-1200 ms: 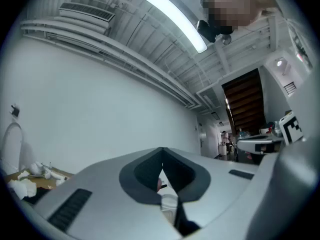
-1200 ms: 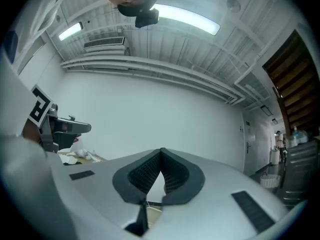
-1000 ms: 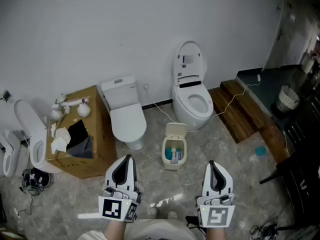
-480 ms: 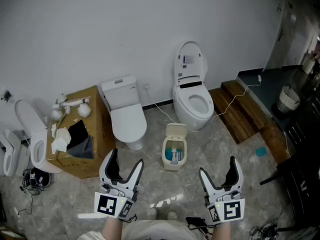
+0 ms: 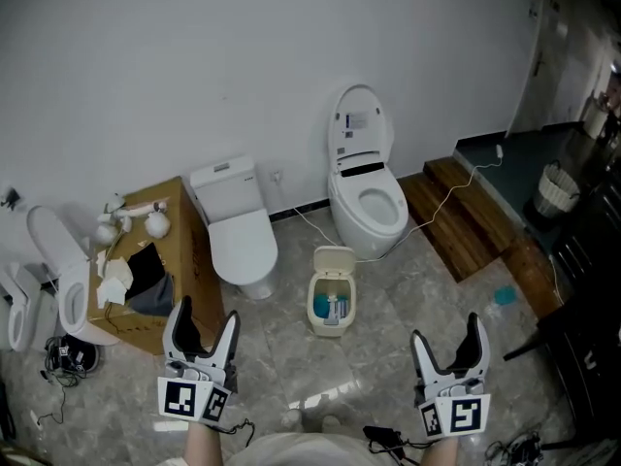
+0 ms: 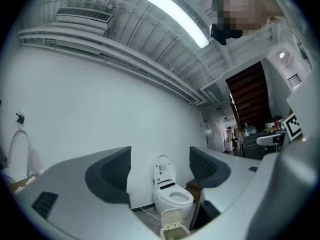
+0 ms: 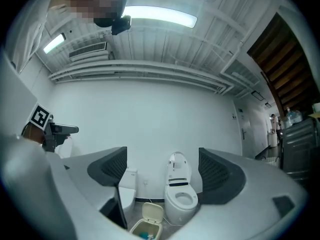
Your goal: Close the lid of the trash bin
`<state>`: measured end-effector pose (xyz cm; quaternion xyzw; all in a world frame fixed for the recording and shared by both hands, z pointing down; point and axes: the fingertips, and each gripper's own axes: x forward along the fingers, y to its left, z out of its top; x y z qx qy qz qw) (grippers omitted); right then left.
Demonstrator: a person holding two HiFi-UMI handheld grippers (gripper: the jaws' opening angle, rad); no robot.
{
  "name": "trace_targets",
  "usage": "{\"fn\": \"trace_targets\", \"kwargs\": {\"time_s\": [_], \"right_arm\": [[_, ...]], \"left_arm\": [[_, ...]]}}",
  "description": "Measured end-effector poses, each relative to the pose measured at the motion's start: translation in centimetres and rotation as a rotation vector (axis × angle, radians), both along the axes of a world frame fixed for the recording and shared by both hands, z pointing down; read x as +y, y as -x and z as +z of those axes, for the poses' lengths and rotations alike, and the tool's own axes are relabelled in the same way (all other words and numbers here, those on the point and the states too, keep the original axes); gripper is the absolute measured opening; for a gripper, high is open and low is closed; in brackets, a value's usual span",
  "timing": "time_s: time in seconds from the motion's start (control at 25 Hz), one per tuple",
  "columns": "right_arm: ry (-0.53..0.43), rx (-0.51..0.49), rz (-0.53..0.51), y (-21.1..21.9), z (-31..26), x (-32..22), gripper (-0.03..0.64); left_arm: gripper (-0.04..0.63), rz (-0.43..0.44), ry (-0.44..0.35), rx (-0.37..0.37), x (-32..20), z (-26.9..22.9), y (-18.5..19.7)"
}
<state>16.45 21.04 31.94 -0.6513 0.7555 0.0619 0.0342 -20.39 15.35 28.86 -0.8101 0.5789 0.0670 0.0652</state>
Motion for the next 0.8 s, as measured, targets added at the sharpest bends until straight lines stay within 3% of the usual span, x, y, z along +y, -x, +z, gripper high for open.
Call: {"fn": "trace_targets", "kwargs": {"time_s": [0.2,0.44,0.8], "right_arm": [[0.01,0.047,-0.031,-1.8,0.3,-0.7,0.428],[0.035,0.04,-0.043,-2.0,1.4,-4.6,0.424],[0.035,0.066,-0.042,1.2,1.8,-14.8,0.425]], "left_arm": [[0.345,-0.02,-0.01,-0.014,-0.5,0.2,-2.6],[0.345,-0.028,0.044,-0.022,-3.3,2.0,-2.8],[0.345,0.042,0.026,-0.02,-14.4,2.7,-2.8]]}}
